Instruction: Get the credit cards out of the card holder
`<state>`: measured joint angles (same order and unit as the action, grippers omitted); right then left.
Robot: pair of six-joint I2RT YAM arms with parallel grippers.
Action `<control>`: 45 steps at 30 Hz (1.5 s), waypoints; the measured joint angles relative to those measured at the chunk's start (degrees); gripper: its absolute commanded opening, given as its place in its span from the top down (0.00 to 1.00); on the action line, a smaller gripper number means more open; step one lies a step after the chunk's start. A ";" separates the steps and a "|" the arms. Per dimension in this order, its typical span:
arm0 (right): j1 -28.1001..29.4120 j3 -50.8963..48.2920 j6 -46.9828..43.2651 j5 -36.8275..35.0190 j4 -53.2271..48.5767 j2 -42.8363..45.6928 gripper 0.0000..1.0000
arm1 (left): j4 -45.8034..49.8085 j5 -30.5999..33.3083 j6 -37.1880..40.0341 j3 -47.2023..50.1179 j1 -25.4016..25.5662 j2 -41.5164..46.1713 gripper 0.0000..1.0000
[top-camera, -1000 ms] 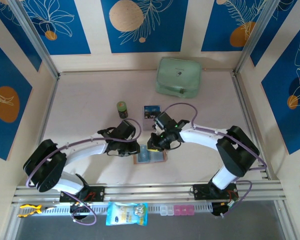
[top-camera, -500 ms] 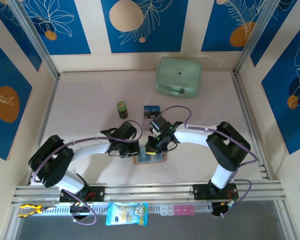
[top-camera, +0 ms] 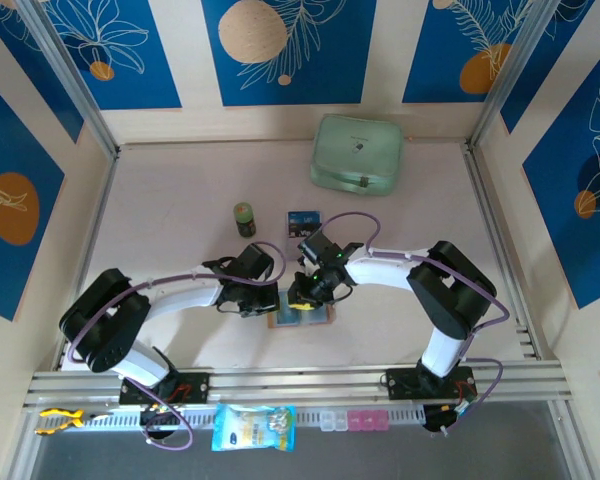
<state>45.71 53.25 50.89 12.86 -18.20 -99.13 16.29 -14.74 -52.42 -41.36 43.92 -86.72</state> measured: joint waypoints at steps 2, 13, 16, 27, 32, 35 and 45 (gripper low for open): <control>0.04 0.02 -0.04 -0.11 -0.04 0.00 0.71 | 0.00 0.00 0.00 0.00 0.00 0.00 0.94; 0.20 1.77 -1.36 -2.67 -3.26 0.00 0.69 | 0.39 0.04 0.00 -0.02 0.00 0.04 0.90; 0.24 2.03 -1.55 -3.21 -3.78 0.00 0.69 | 1.31 0.52 0.00 -0.04 0.00 0.72 0.89; 0.42 2.03 -1.27 -2.58 -2.97 0.33 0.70 | 4.24 3.06 0.42 -0.04 0.00 2.60 0.91; 0.46 1.99 -1.07 -1.86 -1.90 0.33 0.70 | 3.06 2.97 0.37 0.15 0.00 2.10 0.90; 0.46 1.90 -1.03 -1.66 -1.62 0.33 0.71 | 2.58 2.99 0.37 0.17 -0.02 1.88 0.91; 0.48 1.86 -0.85 -0.72 -0.50 0.33 0.71 | 2.58 3.02 0.24 0.24 -0.02 2.45 0.96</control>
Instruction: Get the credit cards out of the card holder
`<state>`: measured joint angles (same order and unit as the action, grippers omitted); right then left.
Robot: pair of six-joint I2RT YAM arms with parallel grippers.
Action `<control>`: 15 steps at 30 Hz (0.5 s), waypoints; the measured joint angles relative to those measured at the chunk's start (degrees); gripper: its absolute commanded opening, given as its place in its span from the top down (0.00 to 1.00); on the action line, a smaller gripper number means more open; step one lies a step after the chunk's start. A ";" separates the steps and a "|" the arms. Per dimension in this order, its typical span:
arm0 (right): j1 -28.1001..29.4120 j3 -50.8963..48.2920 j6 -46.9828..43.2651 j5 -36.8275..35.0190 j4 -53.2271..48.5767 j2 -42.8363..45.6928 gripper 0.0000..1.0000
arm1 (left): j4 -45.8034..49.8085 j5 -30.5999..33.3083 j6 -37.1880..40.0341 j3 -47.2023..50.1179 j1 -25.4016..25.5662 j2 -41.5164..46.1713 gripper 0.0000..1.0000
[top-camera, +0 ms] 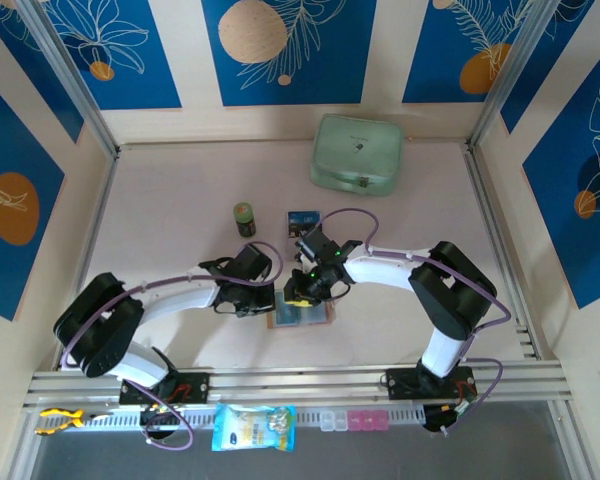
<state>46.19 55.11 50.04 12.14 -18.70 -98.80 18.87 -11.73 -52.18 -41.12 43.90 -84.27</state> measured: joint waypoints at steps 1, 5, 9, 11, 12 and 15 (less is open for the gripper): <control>-0.02 0.00 0.00 0.09 0.07 -0.02 0.71 | 0.00 0.00 0.00 0.00 -0.02 0.39 0.96; -0.02 0.00 0.00 0.11 0.07 -0.02 0.71 | -0.02 -0.02 0.09 0.00 -0.02 0.61 0.95; 0.00 0.00 0.00 0.09 0.09 -0.02 0.71 | -0.66 -0.26 0.15 0.00 -0.02 -0.17 0.92; -0.02 -0.04 0.00 0.11 0.09 -0.02 0.71 | -1.62 -0.59 0.11 0.13 -0.02 -0.70 0.91; -0.02 -0.09 0.00 0.11 0.09 -0.02 0.71 | -2.10 -0.70 0.04 0.28 -0.02 -0.79 0.90; -0.02 -0.28 0.00 0.11 0.04 -0.02 0.71 | -3.23 -1.14 -0.02 0.76 -0.04 -0.94 0.90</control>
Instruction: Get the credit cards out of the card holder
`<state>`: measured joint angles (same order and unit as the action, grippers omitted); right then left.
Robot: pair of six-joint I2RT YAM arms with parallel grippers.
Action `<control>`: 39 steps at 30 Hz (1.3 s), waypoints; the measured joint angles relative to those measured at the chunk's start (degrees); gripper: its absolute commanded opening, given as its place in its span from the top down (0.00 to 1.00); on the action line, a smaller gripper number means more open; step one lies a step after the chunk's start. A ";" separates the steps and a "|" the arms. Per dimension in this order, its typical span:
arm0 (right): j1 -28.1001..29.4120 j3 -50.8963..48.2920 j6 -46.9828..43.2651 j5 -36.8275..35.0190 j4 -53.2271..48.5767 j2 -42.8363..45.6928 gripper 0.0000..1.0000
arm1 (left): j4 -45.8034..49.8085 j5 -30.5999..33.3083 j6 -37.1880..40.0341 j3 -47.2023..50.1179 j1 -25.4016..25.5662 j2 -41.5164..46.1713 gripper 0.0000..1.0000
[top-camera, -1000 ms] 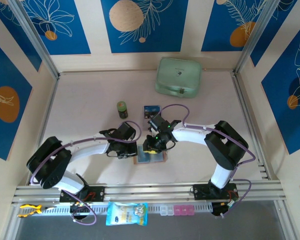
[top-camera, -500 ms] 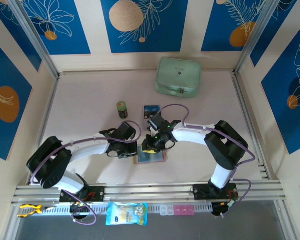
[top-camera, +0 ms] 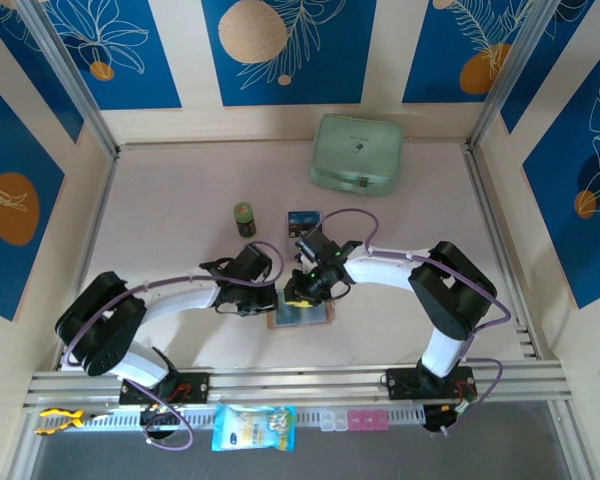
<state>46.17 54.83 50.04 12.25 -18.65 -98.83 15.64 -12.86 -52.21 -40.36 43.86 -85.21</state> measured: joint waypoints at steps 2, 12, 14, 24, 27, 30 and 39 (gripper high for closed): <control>0.00 -0.15 0.00 0.00 0.02 0.00 0.71 | -0.24 -0.15 0.00 0.20 0.02 -0.04 0.90; 0.00 -0.20 0.00 0.04 0.07 0.00 0.71 | -0.20 -0.20 0.00 0.28 0.00 -0.59 0.90; 0.00 -0.20 0.00 0.39 0.22 0.00 0.71 | -0.20 -0.20 0.00 0.28 0.00 -0.59 0.90; 0.00 -0.46 0.02 1.25 1.51 -1.62 0.71 | 0.44 -0.39 0.02 -0.52 0.00 -1.29 0.90; 0.02 -0.46 -0.04 0.76 1.25 -1.62 0.71 | 0.46 -0.39 0.04 -0.52 0.00 -1.29 0.90; 0.13 -0.37 -0.46 -0.20 0.63 -1.60 0.71 | 0.48 -0.42 0.04 -0.57 0.00 -1.29 0.90; 0.28 1.11 -2.10 -2.67 -2.84 -1.60 0.71 | 0.87 -0.42 0.17 -0.83 0.00 -1.55 0.90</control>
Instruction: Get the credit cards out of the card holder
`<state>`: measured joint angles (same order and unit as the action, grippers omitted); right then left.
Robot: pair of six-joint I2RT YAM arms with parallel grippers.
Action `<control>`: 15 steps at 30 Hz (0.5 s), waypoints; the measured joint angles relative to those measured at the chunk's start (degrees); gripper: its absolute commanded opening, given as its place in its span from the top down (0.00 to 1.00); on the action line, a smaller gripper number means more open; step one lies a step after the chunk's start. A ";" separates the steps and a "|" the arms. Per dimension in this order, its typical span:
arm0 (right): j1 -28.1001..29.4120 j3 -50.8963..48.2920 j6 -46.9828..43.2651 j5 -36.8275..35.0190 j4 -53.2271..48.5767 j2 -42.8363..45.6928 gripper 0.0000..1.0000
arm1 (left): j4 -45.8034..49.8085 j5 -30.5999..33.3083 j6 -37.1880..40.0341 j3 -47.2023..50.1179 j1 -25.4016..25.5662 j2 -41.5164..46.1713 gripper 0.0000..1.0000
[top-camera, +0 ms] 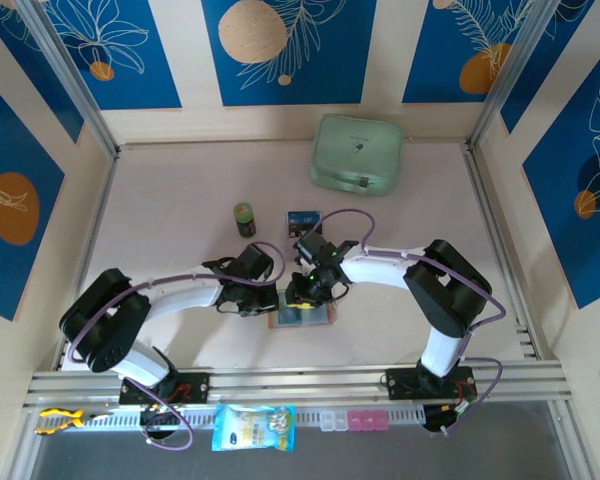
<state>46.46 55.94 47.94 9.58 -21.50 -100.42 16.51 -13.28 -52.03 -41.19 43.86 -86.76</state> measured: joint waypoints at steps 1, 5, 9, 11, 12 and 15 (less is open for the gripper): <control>-0.02 0.04 -0.11 -0.17 -0.20 0.00 0.71 | 0.04 0.00 0.00 0.00 0.00 0.00 0.90; -0.04 0.48 -0.81 -0.59 -0.90 0.00 0.71 | 0.20 0.00 0.00 -0.02 0.00 0.00 0.90; -0.15 1.11 -1.42 -1.16 -1.90 0.00 0.71 | 0.90 0.02 0.02 -0.33 0.00 0.00 0.90; -0.24 1.22 -1.44 -1.51 -2.14 0.00 0.71 | 1.53 0.02 0.02 -0.61 0.00 0.02 0.90; -0.31 1.22 -1.42 -1.62 -2.21 0.00 0.71 | 1.86 0.02 0.02 -0.74 0.00 0.02 0.90; -0.35 1.22 -1.40 -1.70 -2.19 0.22 0.71 | 2.64 0.02 0.04 -0.98 0.00 0.11 0.90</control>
<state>46.11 57.17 46.54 7.88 -23.68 -100.20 19.16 -13.26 -51.99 -42.17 43.86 -86.65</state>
